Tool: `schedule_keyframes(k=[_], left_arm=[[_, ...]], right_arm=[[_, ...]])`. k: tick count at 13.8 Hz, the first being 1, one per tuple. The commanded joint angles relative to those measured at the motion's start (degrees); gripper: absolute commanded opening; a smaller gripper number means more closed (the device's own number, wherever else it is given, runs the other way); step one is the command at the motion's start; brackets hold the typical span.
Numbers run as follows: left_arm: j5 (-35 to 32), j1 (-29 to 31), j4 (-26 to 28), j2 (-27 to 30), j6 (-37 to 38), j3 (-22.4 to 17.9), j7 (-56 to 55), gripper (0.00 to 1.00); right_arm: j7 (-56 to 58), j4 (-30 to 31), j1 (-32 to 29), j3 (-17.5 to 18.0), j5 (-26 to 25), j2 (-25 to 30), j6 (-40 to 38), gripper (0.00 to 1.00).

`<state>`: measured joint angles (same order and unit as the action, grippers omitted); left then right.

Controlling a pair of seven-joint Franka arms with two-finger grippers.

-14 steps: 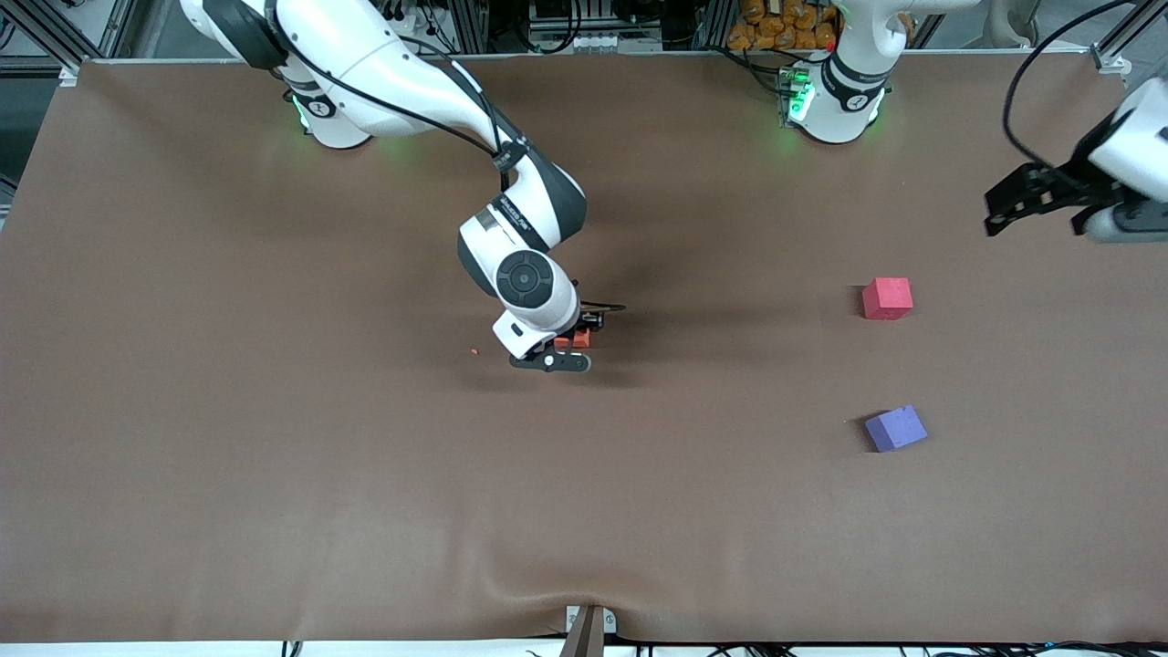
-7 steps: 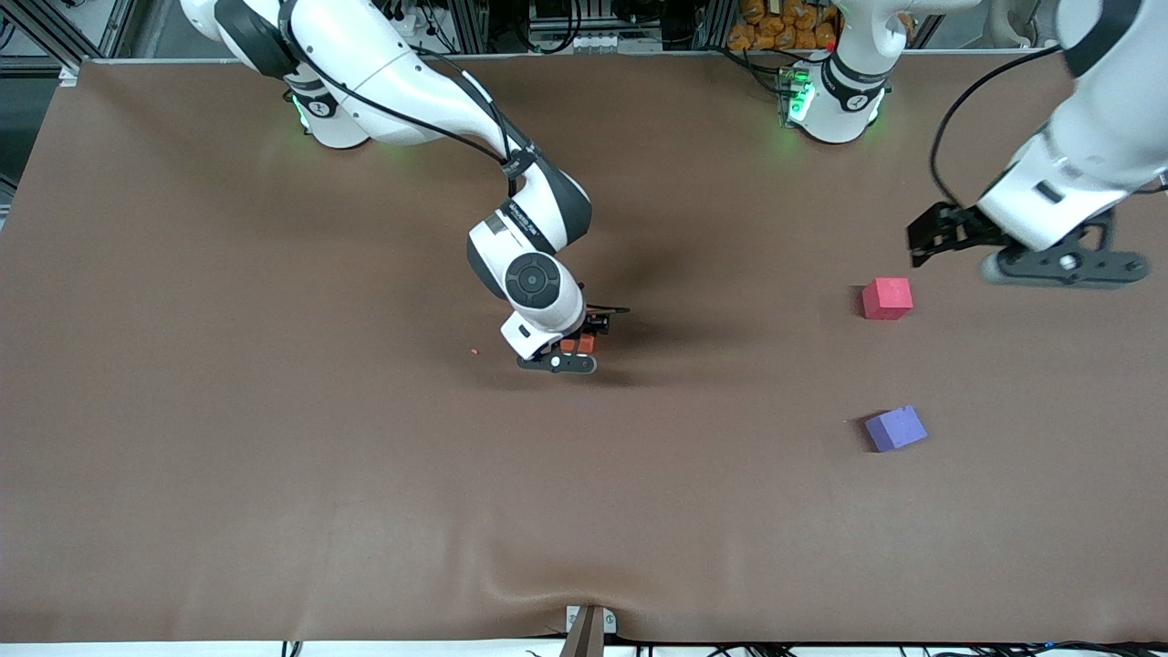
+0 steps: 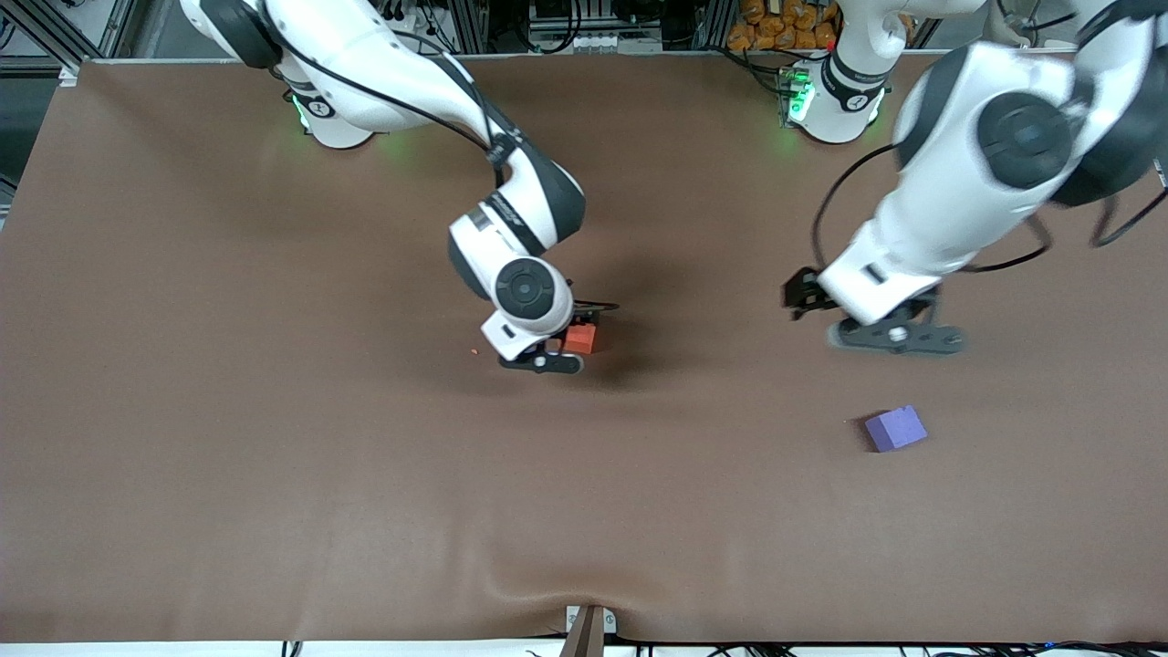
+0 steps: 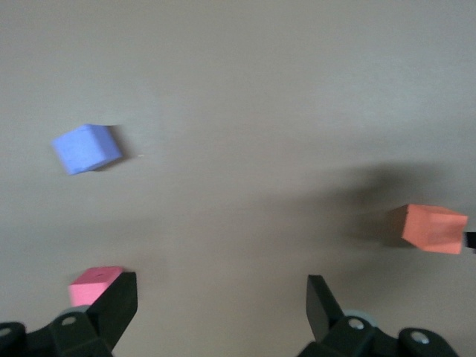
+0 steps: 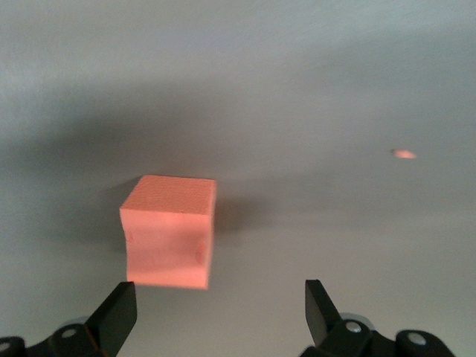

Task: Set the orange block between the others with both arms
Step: 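Set down the orange cube while the left gripper reaches toward it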

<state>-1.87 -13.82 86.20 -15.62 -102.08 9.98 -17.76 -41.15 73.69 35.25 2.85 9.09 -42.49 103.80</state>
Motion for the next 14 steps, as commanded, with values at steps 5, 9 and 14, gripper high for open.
schedule_keyframes(k=[5, 9, 14], left_arm=[[-0.86, -10.86, -5.78, -9.77, -5.84, -0.31, -14.65, 1.0], [-0.86, -16.14, -9.99, -15.66, -7.08, -0.57, -17.13, 1.0], [-0.95, -23.17, -11.32, -21.2, -11.02, -2.33, -21.53, 1.0]], right_arm=[[13.84, 3.74, -16.59, 0.14, -9.86, 9.0, -9.3, 1.0], [40.12, 3.74, -29.51, -0.38, -11.63, 12.16, -10.9, 1.0], [53.19, 3.92, -37.71, -0.65, -11.99, 17.08, -10.28, 1.0]])
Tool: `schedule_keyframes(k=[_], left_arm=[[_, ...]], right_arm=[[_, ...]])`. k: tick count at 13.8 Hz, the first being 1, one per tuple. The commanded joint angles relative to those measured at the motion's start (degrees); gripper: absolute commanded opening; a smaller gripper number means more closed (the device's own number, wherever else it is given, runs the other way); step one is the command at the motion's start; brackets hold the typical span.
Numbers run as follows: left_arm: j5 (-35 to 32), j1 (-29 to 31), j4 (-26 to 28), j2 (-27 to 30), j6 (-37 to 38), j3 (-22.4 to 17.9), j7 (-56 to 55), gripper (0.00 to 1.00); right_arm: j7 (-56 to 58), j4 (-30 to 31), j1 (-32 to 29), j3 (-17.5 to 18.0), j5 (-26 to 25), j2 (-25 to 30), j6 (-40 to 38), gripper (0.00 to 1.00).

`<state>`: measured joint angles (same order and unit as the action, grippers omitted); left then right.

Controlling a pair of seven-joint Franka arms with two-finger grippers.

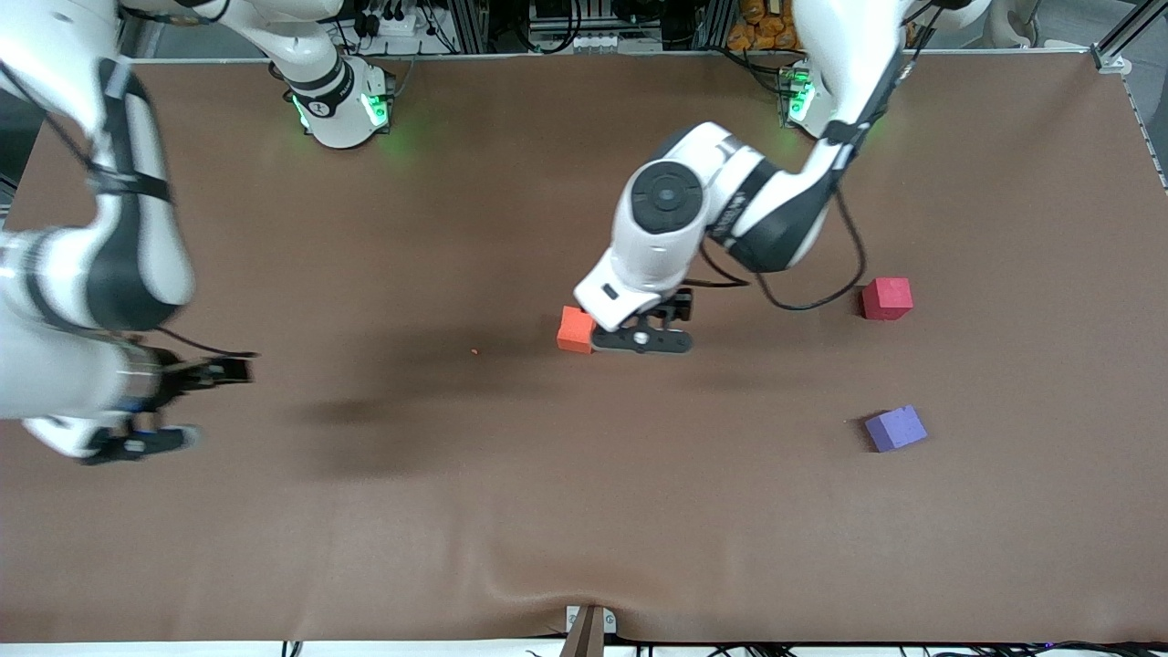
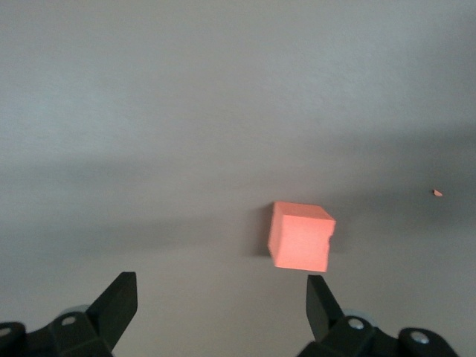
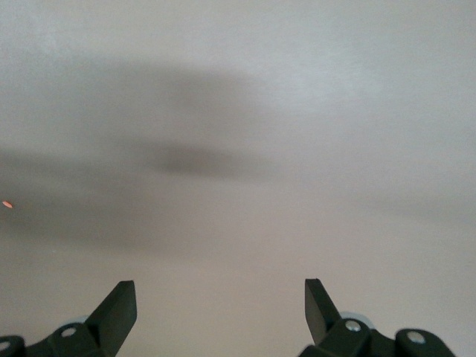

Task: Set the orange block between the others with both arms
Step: 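Grasp the orange cube with the left gripper while the right gripper retracts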

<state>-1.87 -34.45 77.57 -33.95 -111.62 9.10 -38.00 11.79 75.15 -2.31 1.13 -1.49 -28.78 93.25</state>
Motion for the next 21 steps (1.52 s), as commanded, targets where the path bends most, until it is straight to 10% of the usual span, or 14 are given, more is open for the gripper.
schedule_keyframes(k=[1, 6, 21], left_arm=[[-0.95, -3.51, -2.69, -4.09, -3.32, -1.46, -1.28, 1.0], [-1.03, -8.96, -2.6, -9.46, -8.52, -4.17, -0.85, 1.0], [-2.88, -10.99, -2.16, -15.71, -14.94, -5.41, -4.27, 1.0]], right_arm=[[0.25, 2.55, -1.1, 1.15, -1.41, 4.25, -0.43, 1.0], [0.34, 17.82, -3.31, 1.15, -1.41, 17.5, 3.16, 1.0], [0.34, 7.47, -2.34, 1.15, -1.76, 20.94, -9.13, 1.0]])
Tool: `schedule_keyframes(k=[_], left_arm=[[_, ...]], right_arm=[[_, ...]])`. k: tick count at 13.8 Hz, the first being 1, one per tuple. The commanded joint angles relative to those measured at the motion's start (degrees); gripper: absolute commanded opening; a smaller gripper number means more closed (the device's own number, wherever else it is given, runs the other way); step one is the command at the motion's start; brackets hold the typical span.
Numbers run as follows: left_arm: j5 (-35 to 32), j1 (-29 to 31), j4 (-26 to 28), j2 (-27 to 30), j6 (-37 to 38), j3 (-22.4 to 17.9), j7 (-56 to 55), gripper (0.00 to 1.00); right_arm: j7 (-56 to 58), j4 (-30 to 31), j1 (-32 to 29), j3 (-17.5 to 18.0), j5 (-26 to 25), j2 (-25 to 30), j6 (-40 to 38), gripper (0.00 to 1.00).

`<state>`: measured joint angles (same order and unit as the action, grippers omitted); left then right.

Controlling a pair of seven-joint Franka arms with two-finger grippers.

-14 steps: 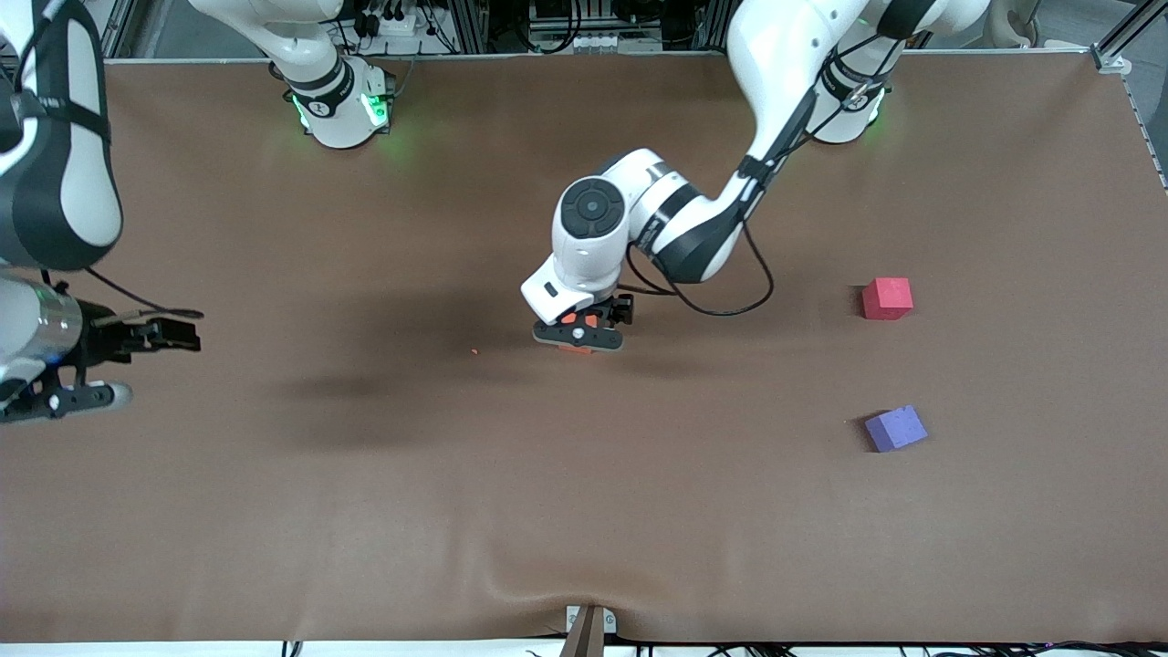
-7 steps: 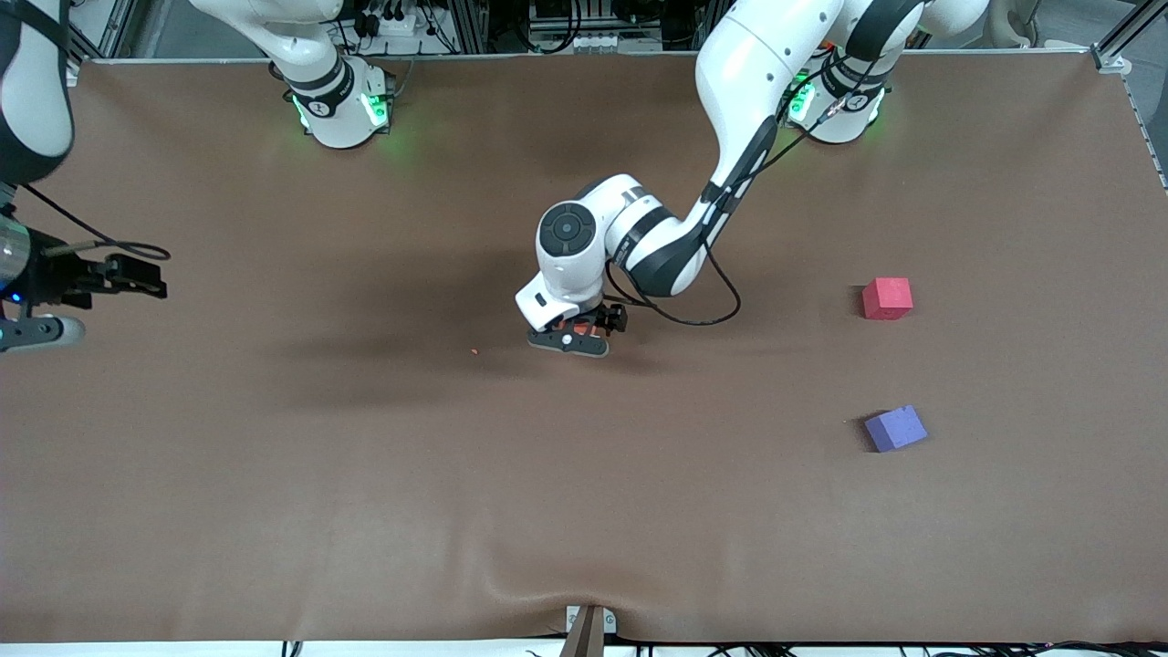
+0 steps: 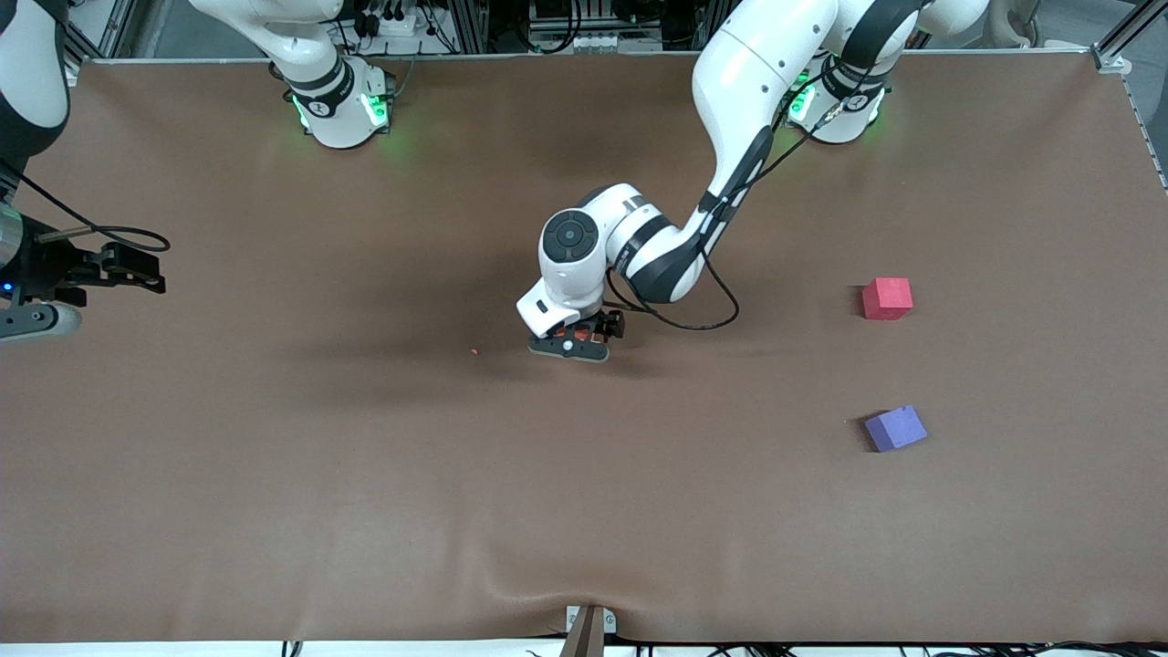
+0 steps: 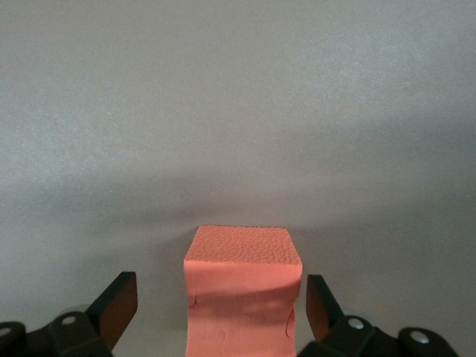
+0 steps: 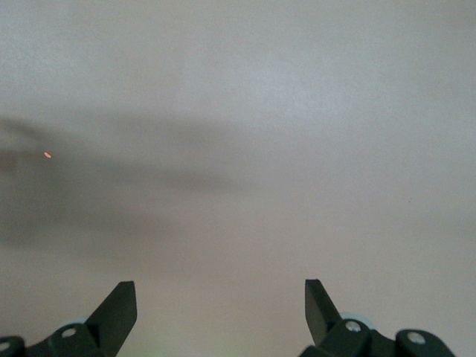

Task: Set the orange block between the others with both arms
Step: 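Grasp the orange cube with the left gripper while the right gripper retracts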

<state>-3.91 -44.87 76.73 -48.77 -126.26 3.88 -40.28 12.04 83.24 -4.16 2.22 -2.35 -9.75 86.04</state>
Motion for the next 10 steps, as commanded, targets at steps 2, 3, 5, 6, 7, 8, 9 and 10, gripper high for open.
schedule_keyframes(k=[2, 3, 5, 6, 7, 8, 9, 10], left_arm=[[-0.57, -0.83, -1.23, -1.32, -0.3, -0.1, -2.35, 0.89], [-0.57, -0.92, -1.23, -1.59, -0.3, -0.1, -2.52, 0.8], [-0.66, -2.05, -1.24, -2.21, -0.3, -0.01, -5.15, 0.47], [-0.57, -1.98, -1.23, -1.77, -0.22, -0.01, -5.51, 0.25], [-0.66, -1.45, -1.23, -1.42, -0.21, 0.08, -5.43, 0.06], [-0.57, -1.36, -1.32, -1.33, -0.21, -0.01, -5.43, 0.0], [-0.57, -1.19, -1.32, -0.89, -0.21, -0.1, -5.6, 0.0], [-0.75, -0.49, -1.32, 0.42, -0.21, -0.36, -5.69, 0.0]], right_arm=[[0.0, -0.53, -1.45, 0.15, -0.29, 2.89, -2.11, 1.0], [0.0, -0.53, -1.55, 0.15, -0.02, 3.24, -1.93, 1.0], [0.0, -0.53, -1.55, 0.15, 0.15, 3.42, -1.93, 1.0], [0.0, -0.53, -1.55, 0.15, 0.24, 3.51, -1.84, 1.0], [0.0, -0.62, -1.55, 0.15, 0.94, 3.51, -1.67, 1.0], [-0.09, -0.71, -1.55, 0.15, 1.73, 3.51, -1.93, 1.0], [-0.09, -0.62, -1.55, 0.07, 1.74, 3.77, -2.11, 1.0], [0.0, -0.62, -1.55, 0.07, 1.74, 4.21, -2.54, 1.0]])
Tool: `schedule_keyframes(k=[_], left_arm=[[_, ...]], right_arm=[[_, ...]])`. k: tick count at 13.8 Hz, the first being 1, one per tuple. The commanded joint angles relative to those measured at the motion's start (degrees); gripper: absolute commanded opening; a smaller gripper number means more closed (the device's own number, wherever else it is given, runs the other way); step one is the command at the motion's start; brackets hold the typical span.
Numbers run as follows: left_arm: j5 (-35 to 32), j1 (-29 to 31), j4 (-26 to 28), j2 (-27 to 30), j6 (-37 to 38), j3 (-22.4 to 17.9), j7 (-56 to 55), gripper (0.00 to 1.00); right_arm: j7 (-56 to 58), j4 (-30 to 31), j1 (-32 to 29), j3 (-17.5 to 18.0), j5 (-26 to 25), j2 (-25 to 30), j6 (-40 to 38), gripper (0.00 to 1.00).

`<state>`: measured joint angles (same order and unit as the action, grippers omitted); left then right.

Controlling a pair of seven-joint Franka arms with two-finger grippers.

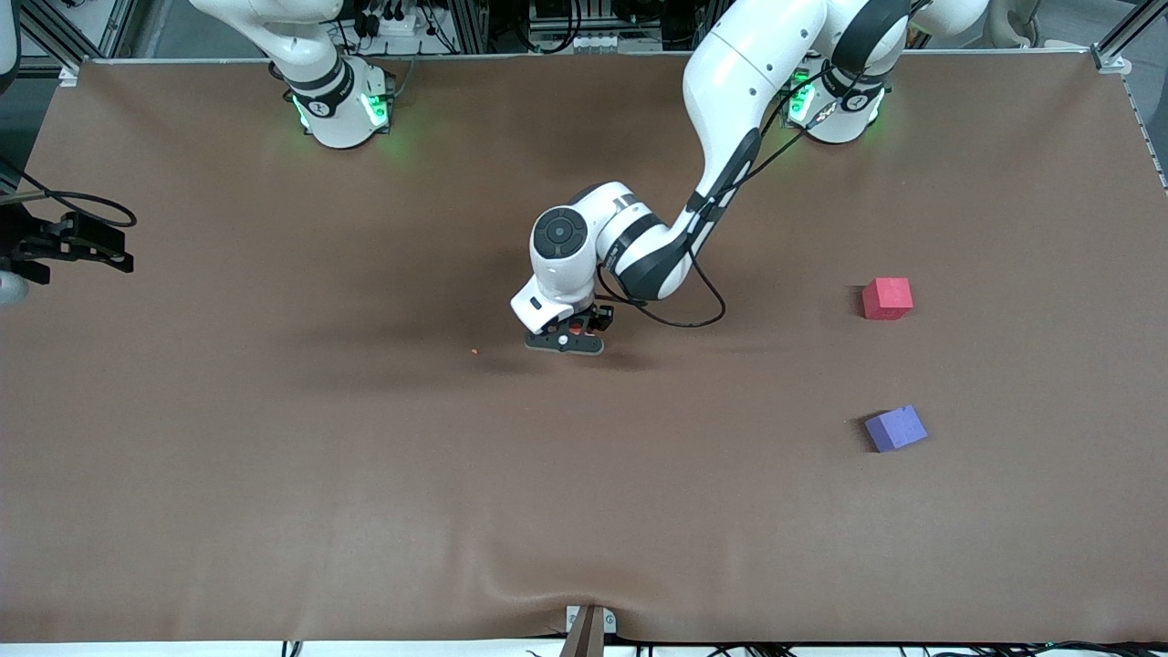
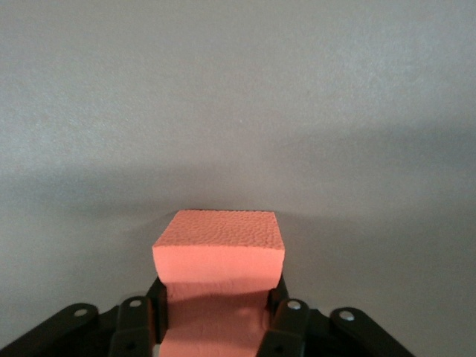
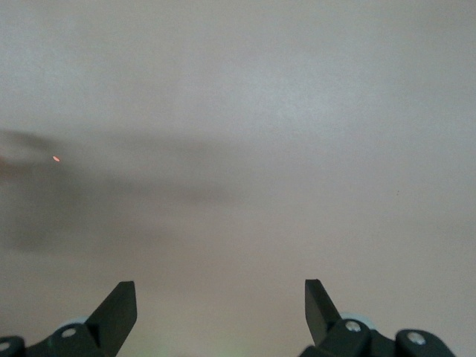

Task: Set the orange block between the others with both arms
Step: 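Grasp the orange cube with the left gripper while the right gripper retracts, then carry the orange cube between the pink and blue cubes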

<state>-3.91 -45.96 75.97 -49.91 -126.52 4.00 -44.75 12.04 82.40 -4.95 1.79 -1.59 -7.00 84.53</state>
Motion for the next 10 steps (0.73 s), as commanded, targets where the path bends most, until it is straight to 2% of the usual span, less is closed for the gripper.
schedule_keyframes(k=[1, 4, 7, 10], left_arm=[[-0.66, 2.09, -0.56, 2.96, 0.14, -0.48, -1.3, 0.0], [-0.66, 8.33, 0.93, 11.21, 2.94, -0.04, -0.95, 0.0], [-0.66, 13.69, 1.11, 16.94, 10.31, 0.05, 1.58, 0.0], [-0.57, 20.18, 2.86, 21.42, 18.14, 0.05, 8.17, 0.0]], right_arm=[[0.0, 0.22, -1.19, 0.58, 1.06, 1.55, -0.95, 1.0], [0.0, 0.3, -1.29, 0.67, 1.41, 1.55, -0.95, 1.0], [0.0, 0.39, 0.2, 0.32, 1.41, 1.55, -0.77, 1.0], [0.0, 0.48, 3.28, -3.28, 1.41, 1.55, -0.77, 1.0]])
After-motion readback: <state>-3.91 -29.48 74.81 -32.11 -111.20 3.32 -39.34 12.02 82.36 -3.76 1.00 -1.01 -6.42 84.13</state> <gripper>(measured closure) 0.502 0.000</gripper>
